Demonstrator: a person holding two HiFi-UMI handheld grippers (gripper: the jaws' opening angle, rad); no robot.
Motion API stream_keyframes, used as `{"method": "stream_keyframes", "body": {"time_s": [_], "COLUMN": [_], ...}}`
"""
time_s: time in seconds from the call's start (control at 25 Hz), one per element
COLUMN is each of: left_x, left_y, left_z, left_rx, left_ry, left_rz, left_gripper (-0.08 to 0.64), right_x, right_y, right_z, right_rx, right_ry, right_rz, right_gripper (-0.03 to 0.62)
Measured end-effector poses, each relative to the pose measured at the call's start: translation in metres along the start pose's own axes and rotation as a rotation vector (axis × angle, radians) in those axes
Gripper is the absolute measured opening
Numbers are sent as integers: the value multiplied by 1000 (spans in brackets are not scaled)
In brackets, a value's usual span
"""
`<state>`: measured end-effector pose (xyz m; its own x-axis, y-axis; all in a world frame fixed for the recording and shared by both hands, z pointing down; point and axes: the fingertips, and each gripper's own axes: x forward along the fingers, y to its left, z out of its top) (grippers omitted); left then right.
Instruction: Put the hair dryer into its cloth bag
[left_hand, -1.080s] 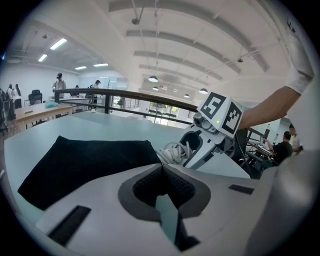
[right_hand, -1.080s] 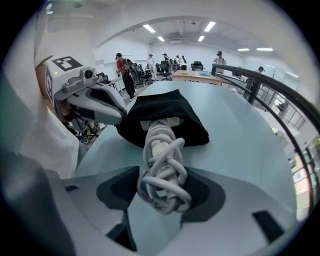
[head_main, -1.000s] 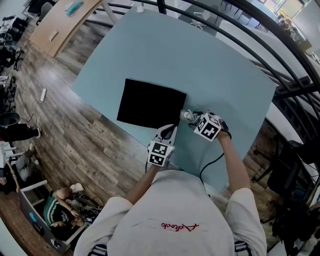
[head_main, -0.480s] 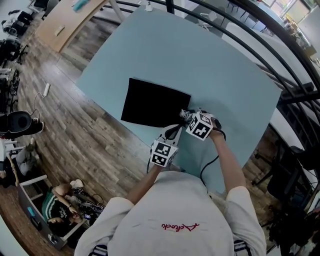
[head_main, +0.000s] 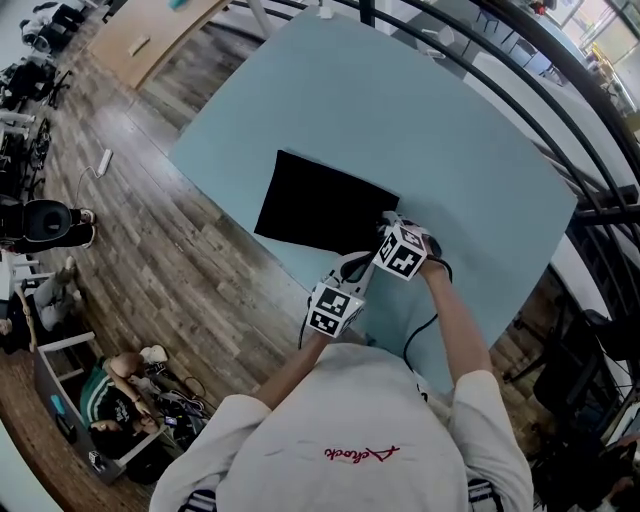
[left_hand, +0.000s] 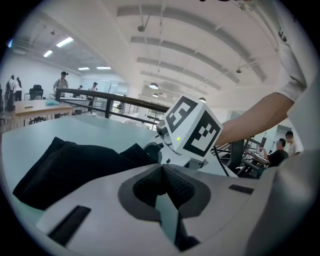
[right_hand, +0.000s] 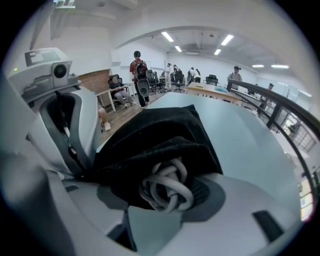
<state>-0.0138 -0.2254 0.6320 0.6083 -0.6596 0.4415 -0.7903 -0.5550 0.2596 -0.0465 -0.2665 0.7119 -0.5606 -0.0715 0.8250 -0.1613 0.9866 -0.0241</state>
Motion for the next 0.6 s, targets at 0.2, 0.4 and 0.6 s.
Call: {"method": "stream_keyframes", "body": {"time_s": [0.2,0.4,0.6], "left_x": [0,-3,-5], "left_y": [5,2,3], "left_z": [-11,-21,-26], "left_rx": [16,-1,2], "left_ry": [30,50,66], "left_rz": [-9,-22,-42], "left_gripper": [12,12,14], "right_x": [26,34,31], "right_y": [6,9,8], "right_z": [-9,-12,-9], "right_rx": [14,29,23], "right_ry": [11,-23,-38], "right_rz": [37,27,0], "right_gripper": [267,270,310]}}
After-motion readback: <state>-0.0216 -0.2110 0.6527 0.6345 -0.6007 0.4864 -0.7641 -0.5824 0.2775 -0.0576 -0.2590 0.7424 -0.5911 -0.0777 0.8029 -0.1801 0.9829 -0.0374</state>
